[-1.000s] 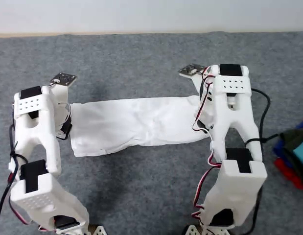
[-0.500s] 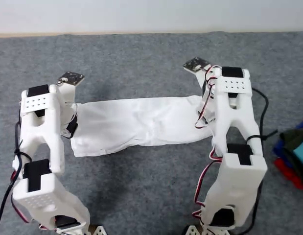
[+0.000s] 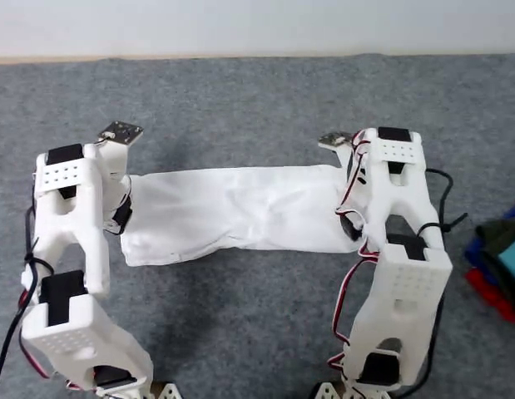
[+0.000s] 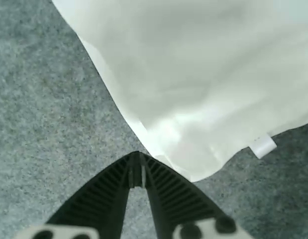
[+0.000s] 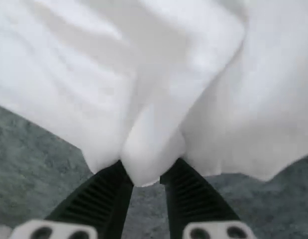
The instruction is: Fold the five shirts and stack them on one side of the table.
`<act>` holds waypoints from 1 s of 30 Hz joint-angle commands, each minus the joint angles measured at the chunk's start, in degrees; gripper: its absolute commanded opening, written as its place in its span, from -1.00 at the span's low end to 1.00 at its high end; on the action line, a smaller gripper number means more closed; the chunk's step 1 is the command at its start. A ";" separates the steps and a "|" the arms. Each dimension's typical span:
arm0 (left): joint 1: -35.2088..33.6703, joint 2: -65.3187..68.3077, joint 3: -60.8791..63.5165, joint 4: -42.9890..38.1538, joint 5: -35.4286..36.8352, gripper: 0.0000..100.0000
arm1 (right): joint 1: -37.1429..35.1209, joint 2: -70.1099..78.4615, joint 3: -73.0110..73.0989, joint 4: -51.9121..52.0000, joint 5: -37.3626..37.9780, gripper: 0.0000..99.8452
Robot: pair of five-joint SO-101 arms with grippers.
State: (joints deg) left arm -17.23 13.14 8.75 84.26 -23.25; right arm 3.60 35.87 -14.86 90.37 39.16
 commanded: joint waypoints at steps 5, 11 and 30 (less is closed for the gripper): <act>0.44 -3.78 -0.40 -0.53 0.00 -0.99 | 1.54 -0.48 -15.38 8.66 -0.44 -0.81; 0.44 -3.78 -0.40 -0.53 0.00 -0.99 | 1.19 -0.57 -25.41 11.91 -0.44 -0.79; 0.35 -3.78 -0.31 -0.44 0.00 -0.99 | -0.22 13.67 -27.34 11.65 -0.35 -0.80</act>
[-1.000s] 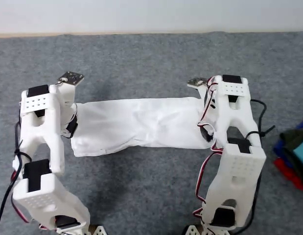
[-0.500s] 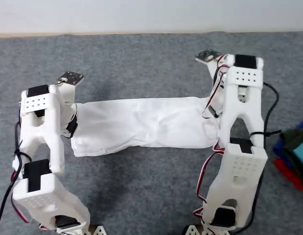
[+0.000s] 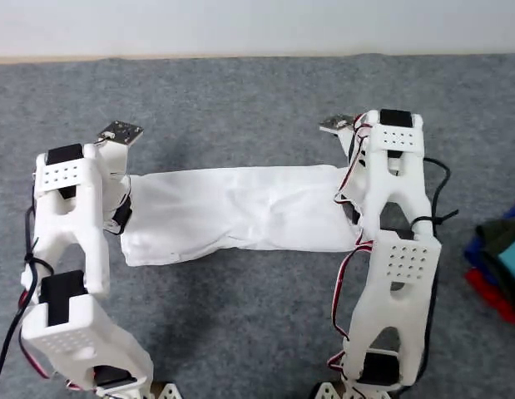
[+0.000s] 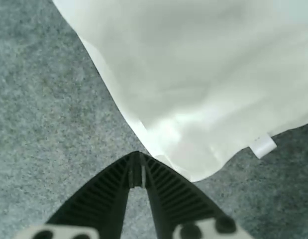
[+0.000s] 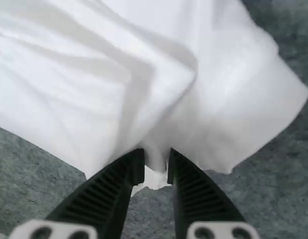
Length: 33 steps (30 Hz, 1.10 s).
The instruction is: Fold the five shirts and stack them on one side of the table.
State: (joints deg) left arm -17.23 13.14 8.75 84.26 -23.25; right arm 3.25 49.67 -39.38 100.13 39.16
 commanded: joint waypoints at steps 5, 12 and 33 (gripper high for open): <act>0.35 -3.78 -0.31 -0.44 0.00 -0.99 | 0.84 -2.95 -6.68 1.98 -0.26 -0.80; 0.44 -3.78 -0.31 -0.62 0.00 -0.99 | -0.66 -6.46 -10.99 1.63 -0.26 -0.80; 2.46 -3.78 -0.31 -1.14 0.00 -0.99 | -6.46 1.01 -12.22 -7.08 -0.53 -0.80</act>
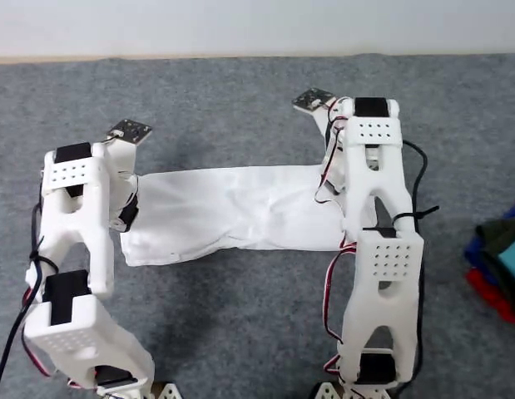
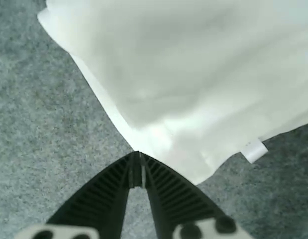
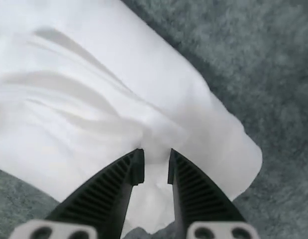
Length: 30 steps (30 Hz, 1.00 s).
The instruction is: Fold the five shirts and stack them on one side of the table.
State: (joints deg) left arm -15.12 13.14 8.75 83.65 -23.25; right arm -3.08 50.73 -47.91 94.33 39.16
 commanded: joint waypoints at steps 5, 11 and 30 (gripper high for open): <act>0.18 -3.78 -0.31 -0.44 0.00 -0.99 | 0.04 1.89 -3.69 -1.36 -0.18 -0.84; 0.35 -3.78 -0.31 -0.44 0.00 -0.99 | -0.22 1.89 -8.53 -0.04 2.02 -0.94; 0.53 -3.78 0.66 -0.70 0.00 -0.99 | -0.31 4.97 -13.19 -2.86 2.64 -0.74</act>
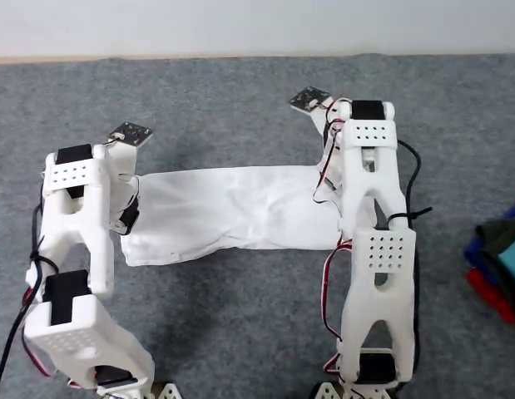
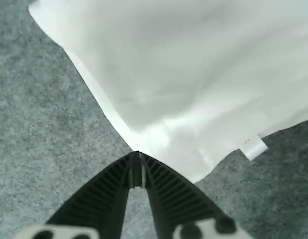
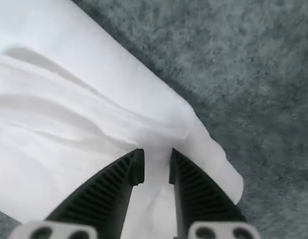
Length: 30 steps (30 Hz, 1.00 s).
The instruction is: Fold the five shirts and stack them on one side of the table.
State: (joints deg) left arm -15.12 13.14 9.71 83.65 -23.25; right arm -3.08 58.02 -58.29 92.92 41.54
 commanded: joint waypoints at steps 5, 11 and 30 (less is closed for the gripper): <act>0.53 -3.78 -0.31 -0.70 0.00 -0.99 | -1.10 -6.90 -2.73 0.31 0.35 -0.74; 0.53 -3.78 -0.31 -0.70 0.09 -0.99 | -1.01 -8.40 -2.73 3.03 0.53 -0.75; 2.64 -11.43 -1.01 -1.05 3.43 -0.99 | -1.89 -24.92 7.65 9.89 -2.81 -0.81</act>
State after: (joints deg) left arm -13.27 7.87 9.80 83.65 -22.99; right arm -4.40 41.49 -54.68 100.40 39.25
